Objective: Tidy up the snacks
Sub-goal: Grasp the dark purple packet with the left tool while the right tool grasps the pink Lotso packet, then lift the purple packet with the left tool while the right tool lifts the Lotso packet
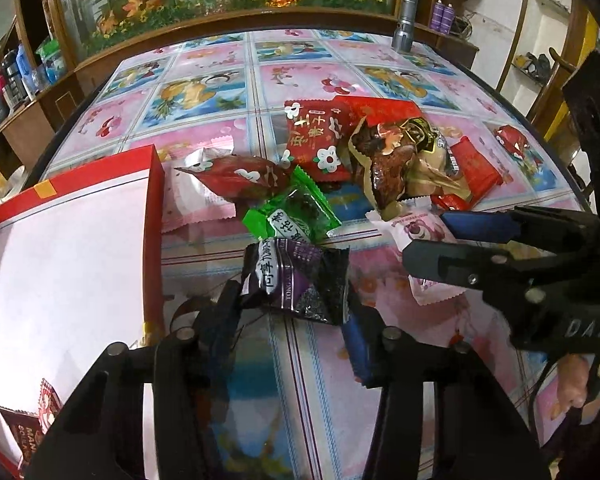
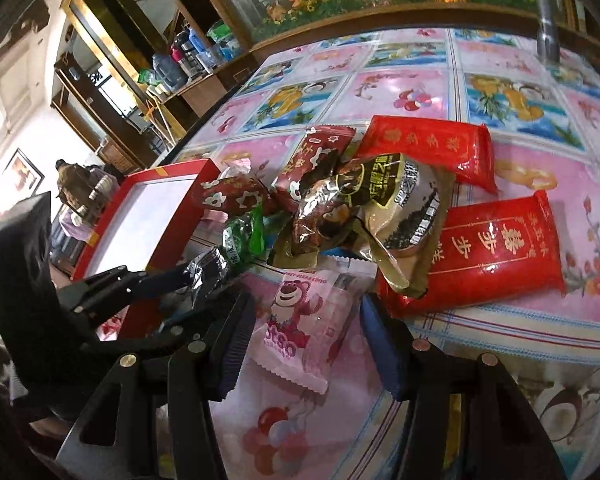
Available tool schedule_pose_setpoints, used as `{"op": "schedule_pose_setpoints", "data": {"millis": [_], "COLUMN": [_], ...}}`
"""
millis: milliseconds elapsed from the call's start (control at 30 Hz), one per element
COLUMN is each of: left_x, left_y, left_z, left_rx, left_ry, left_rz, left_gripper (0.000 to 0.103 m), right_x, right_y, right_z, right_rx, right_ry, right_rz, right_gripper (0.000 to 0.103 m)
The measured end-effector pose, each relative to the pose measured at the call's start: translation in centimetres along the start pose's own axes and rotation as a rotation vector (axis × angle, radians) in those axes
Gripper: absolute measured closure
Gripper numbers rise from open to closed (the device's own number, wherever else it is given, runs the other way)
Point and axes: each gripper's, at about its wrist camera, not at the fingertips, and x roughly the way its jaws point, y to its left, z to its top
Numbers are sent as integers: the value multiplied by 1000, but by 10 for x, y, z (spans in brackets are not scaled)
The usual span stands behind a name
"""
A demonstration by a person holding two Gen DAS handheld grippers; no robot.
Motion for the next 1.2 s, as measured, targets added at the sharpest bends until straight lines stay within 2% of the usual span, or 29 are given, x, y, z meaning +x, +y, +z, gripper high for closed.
{"op": "schedule_pose_setpoints", "data": {"millis": [167,300,533,700,767,900,1033,1200], "left_x": [-12,-29,-38,-42,-43,-49,-58,-69], "left_y": [2,-1,-3,-1,0,0,-2,0], "left_z": [-5,-10,-15,-21,-22,-25,-25,-23], "left_rx": [-10,5,3,-3,-6,-2,36,39], "left_ry": [0,-18,-2,-27,-31,-65,-106,-159], "left_rz": [4,-46,-113,-82,-81,-53,42,123], "left_gripper": [55,54,54,54,54,55,58,58], "right_x": [1,2,1,0,0,-2,-2,-2], "right_y": [12,22,19,18,17,17,20,20], "right_z": [-4,-10,-9,-9,-9,-9,-10,-10], "right_rx": [-84,-157,-172,-179,-186,-182,-177,-180], "right_ry": [-15,-17,-17,-20,-23,-26,-26,-26], "right_rz": [-71,-127,-138,-143,-145,-130,-108,-110], "right_gripper": [48,49,56,57,64,65,66,65]}}
